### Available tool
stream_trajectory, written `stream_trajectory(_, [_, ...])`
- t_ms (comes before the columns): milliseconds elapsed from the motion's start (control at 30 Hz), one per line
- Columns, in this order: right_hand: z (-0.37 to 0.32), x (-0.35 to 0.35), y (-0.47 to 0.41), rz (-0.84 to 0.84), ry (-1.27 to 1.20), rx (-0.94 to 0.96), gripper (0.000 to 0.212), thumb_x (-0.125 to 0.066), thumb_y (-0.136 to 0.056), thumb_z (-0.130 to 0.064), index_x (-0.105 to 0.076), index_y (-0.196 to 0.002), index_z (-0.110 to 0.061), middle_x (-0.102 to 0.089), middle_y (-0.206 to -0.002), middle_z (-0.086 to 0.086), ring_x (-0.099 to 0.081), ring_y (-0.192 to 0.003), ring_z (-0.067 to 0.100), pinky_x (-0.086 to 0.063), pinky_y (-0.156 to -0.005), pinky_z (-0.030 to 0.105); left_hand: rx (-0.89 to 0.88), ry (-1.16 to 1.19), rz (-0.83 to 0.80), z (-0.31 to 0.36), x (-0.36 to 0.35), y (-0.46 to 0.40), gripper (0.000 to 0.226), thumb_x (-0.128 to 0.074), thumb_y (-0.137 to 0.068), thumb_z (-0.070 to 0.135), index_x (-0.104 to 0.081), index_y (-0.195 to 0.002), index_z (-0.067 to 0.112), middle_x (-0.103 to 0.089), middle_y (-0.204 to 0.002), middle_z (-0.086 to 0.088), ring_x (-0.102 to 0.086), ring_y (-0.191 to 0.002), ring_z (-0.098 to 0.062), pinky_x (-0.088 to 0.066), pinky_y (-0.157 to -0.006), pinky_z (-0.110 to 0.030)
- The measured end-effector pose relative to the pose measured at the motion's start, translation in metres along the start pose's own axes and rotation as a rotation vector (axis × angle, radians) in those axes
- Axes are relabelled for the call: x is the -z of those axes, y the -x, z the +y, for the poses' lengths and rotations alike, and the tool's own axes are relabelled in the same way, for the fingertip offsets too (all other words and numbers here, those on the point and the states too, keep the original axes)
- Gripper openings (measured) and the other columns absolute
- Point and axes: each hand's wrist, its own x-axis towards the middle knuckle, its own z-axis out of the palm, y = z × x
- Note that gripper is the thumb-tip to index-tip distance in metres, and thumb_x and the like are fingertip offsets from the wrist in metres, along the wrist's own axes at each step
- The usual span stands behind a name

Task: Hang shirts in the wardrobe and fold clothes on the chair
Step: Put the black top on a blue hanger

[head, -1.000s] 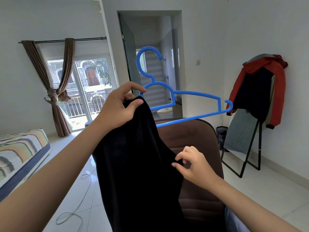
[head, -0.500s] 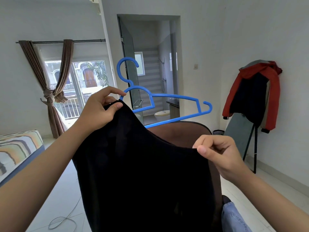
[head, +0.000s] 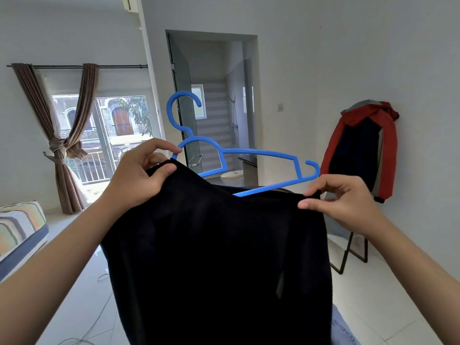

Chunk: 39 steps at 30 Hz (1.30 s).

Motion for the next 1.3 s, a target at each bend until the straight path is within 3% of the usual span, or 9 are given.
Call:
stream_trajectory(200, [0.003, 0.034, -0.015, 0.015, -0.139, 0.074, 0.032, -0.086, -0.058, -0.046, -0.073, -0.071, -0.02, -0.07, -0.071, 0.003, -0.067, -0.07, 0.022, -0.054, -0.075, 0.03, -0.169, -0.135, 0.012, 0.008, 0.003, 0.004, 0.024, -0.057, -0.083, 0.01, -0.059, -0.103, 0.024, -0.049, -0.053, -0.011, -0.039, -0.049, -0.033, -0.033, -0.052, -0.032])
stream_trajectory(433, [-0.006, 0.042, -0.023, -0.009, -0.188, 0.09, 0.031, -0.087, -0.057, -0.034, -0.071, -0.069, -0.01, -0.069, -0.068, 0.0, -0.065, -0.066, 0.013, -0.051, -0.069, 0.019, -0.329, -0.269, -0.003, 0.014, 0.003, 0.006, 0.023, -0.052, -0.083, 0.023, -0.055, -0.105, 0.03, -0.063, -0.065, -0.006, -0.051, -0.043, -0.032, -0.044, -0.047, -0.033])
stream_trajectory(533, [-0.014, 0.036, -0.025, -0.014, -0.118, 0.1, 0.026, -0.086, -0.059, -0.024, -0.07, -0.07, -0.007, -0.069, -0.067, -0.003, -0.064, -0.066, 0.01, -0.049, -0.069, 0.016, -0.363, -0.269, -0.027, 0.022, -0.008, 0.008, 0.025, -0.054, -0.083, 0.019, -0.056, -0.106, 0.028, -0.063, -0.065, 0.0, -0.043, -0.041, -0.011, -0.037, -0.049, -0.015])
stream_trajectory(600, [-0.022, 0.027, -0.025, -0.015, -0.081, 0.091, 0.02, -0.086, -0.06, -0.02, -0.071, -0.068, -0.01, -0.069, -0.066, -0.008, -0.063, -0.063, 0.006, -0.046, -0.066, 0.012, -0.361, -0.263, -0.037, 0.029, -0.017, 0.008, 0.027, -0.056, -0.082, 0.014, -0.057, -0.106, 0.027, -0.063, -0.064, 0.003, -0.039, -0.04, -0.008, -0.033, -0.047, -0.013])
stream_trajectory(700, [-0.033, 0.01, -0.025, 0.003, -0.067, 0.058, 0.018, -0.083, -0.058, -0.02, -0.07, -0.067, -0.013, -0.069, -0.066, -0.006, -0.061, -0.06, 0.003, -0.044, -0.06, 0.01, -0.335, -0.219, -0.053, 0.037, -0.029, 0.006, 0.026, -0.055, -0.082, 0.017, -0.059, -0.105, 0.03, -0.066, -0.069, 0.002, -0.053, -0.046, -0.016, -0.044, -0.052, -0.029])
stream_trajectory(867, [-0.045, -0.008, -0.026, -0.016, -0.004, 0.077, 0.02, -0.086, -0.063, -0.013, -0.071, -0.073, -0.02, -0.068, -0.078, -0.003, -0.066, -0.075, 0.014, -0.055, -0.074, 0.029, -0.25, -0.122, -0.03, 0.044, -0.037, 0.007, 0.025, -0.061, -0.08, 0.01, -0.065, -0.099, 0.025, -0.064, -0.068, -0.002, -0.059, -0.059, -0.021, -0.043, -0.058, -0.022])
stream_trajectory(1000, [-0.055, -0.014, -0.029, -0.038, 0.004, 0.011, 0.02, -0.085, -0.065, -0.009, -0.071, -0.073, -0.021, -0.072, -0.075, -0.005, -0.067, -0.07, 0.014, -0.056, -0.073, 0.024, -0.217, -0.121, -0.046, 0.046, -0.036, 0.01, 0.022, -0.061, -0.081, 0.014, -0.064, -0.1, 0.024, -0.061, -0.067, 0.0, -0.056, -0.059, -0.022, -0.04, -0.057, -0.022])
stream_trajectory(1167, [-0.063, -0.005, -0.041, 0.041, 0.041, -0.046, 0.024, -0.085, -0.066, -0.006, -0.069, -0.068, -0.024, -0.068, -0.065, -0.013, -0.056, -0.059, -0.002, -0.039, -0.06, 0.006, -0.198, -0.188, -0.032, 0.036, -0.02, 0.019, 0.028, -0.059, -0.082, 0.019, -0.057, -0.106, 0.034, -0.059, -0.075, 0.006, -0.053, -0.053, -0.028, -0.041, -0.056, -0.029])
stream_trajectory(1300, [-0.069, 0.001, -0.047, 0.036, 0.087, -0.087, 0.022, -0.083, -0.068, -0.007, -0.07, -0.07, -0.025, -0.07, -0.072, -0.004, -0.056, -0.062, -0.001, -0.043, -0.062, 0.011, -0.124, -0.169, 0.037, 0.027, -0.006, 0.028, 0.027, -0.06, -0.081, 0.019, -0.059, -0.103, 0.034, -0.058, -0.067, 0.002, -0.056, -0.058, -0.022, -0.042, -0.06, -0.024])
